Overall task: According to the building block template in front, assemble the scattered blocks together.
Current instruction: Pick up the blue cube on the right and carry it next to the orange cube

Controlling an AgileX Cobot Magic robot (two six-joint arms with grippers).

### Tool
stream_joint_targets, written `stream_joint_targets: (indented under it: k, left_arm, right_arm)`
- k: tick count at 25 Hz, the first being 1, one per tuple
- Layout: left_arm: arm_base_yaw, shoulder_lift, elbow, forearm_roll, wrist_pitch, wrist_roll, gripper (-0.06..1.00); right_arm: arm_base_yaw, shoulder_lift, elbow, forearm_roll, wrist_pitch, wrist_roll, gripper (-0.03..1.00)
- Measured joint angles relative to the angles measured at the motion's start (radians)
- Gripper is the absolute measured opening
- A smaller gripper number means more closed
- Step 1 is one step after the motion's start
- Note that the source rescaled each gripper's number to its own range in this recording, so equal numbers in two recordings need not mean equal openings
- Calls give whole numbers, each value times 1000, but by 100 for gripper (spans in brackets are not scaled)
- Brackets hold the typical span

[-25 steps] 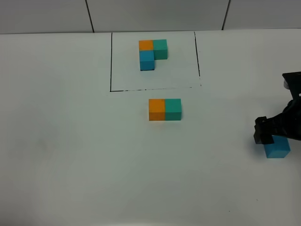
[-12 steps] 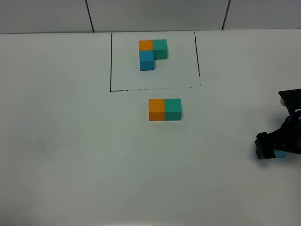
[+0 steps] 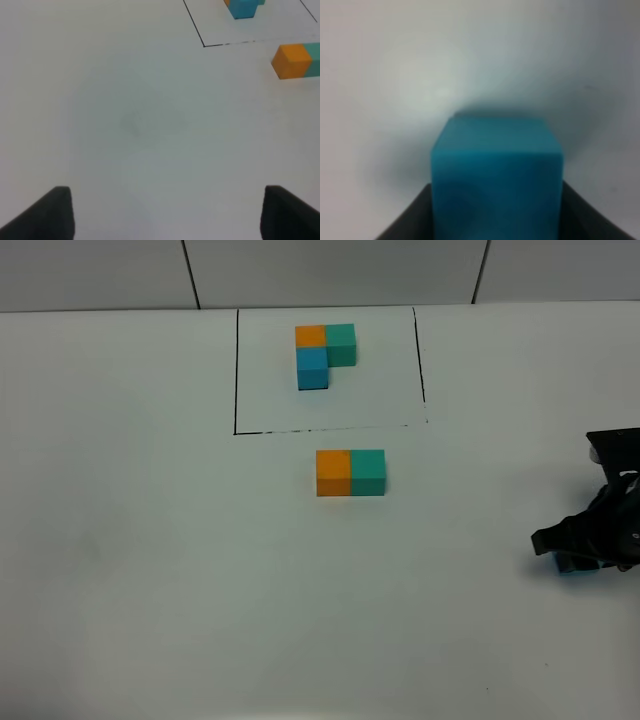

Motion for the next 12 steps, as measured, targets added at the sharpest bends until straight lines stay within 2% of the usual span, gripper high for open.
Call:
stream_joint_targets:
  k: [2, 6, 10, 12]
  left_arm:
    - [0, 0, 0, 0, 0, 0, 69]
    - [0, 0, 0, 0, 0, 0, 69]
    - [0, 0, 0, 0, 0, 0, 69]
    - [0, 0, 0, 1, 0, 0, 69]
  right_arm:
    - [69, -31, -4, 0, 3, 71, 1]
    - [275, -50, -52, -22, 56, 296, 1]
    - [462, -29, -132, -135, 111, 566, 1]
    - [528, 0, -187, -202, 137, 690, 1]
